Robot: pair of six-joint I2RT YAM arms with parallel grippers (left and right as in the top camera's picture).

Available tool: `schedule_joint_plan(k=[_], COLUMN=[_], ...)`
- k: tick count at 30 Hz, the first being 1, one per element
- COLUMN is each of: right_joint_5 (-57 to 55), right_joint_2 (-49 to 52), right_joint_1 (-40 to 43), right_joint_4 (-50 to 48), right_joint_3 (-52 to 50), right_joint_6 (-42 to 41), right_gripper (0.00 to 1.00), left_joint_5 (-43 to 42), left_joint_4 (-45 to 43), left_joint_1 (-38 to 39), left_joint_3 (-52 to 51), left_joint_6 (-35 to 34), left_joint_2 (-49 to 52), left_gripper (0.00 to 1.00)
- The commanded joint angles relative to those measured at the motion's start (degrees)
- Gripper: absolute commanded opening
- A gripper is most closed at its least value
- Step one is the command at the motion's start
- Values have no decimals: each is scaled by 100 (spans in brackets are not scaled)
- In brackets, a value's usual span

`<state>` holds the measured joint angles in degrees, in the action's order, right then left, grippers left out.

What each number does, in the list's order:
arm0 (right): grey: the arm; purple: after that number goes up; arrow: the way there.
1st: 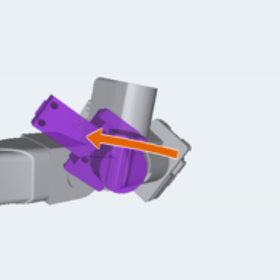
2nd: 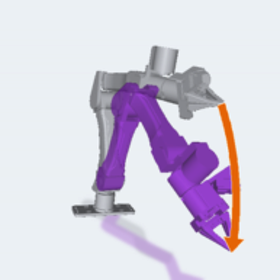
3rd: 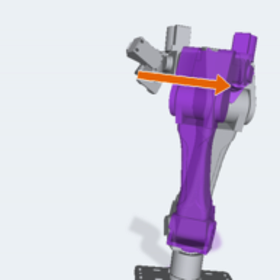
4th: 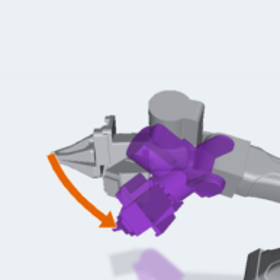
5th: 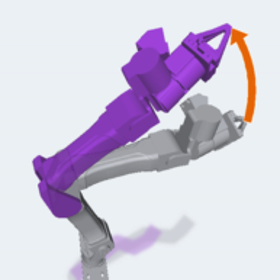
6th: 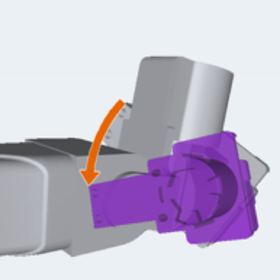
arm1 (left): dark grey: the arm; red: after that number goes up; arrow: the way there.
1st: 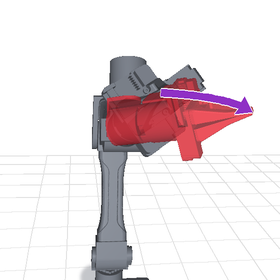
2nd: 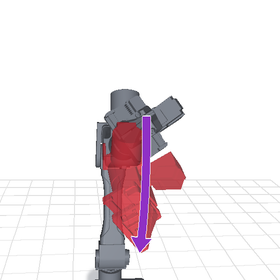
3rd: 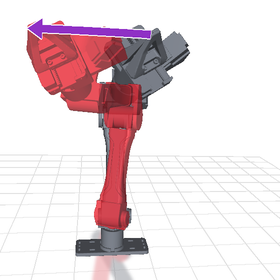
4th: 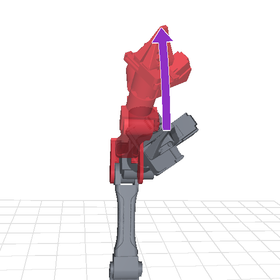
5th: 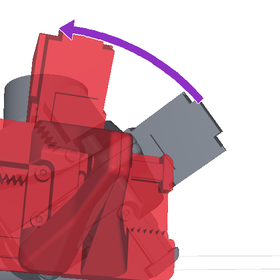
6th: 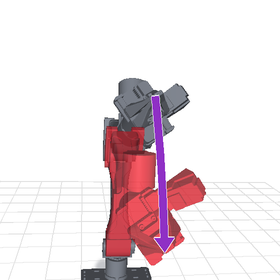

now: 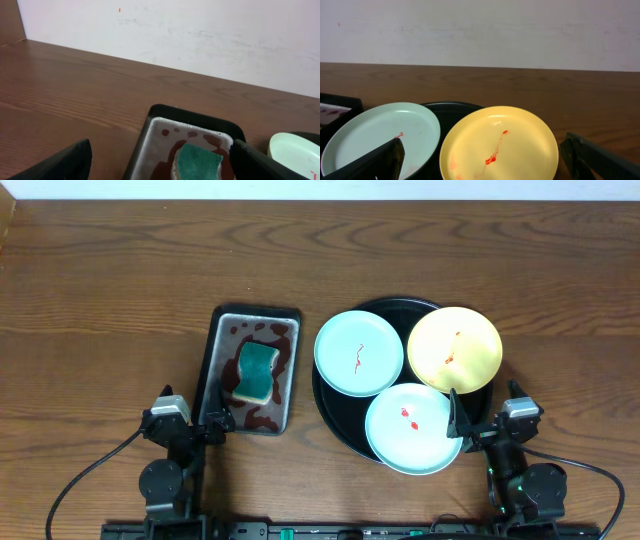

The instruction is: Clean dirty plates on tray and stack at the side

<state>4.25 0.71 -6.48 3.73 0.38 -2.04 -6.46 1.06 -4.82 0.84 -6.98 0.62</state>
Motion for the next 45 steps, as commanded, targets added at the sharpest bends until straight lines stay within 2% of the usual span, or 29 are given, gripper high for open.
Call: schedule_joint_plan(k=[1,45], right_joint_5=[7,7], right_joint_2=[-31,-31], right_joint_1=[-37,-37], right_joint_4=[26,26], right_joint_3=[-7,-7], right_joint_6=[42,42], right_gripper=[99,99], left_joint_5=[-57,-57], left_joint_4=[240,240], left_joint_1=[-20,-20], left_joint_3=[-61,-61], left_joint_6=[118,116], left_joint_2=[-39,-39], left_gripper=[88,88])
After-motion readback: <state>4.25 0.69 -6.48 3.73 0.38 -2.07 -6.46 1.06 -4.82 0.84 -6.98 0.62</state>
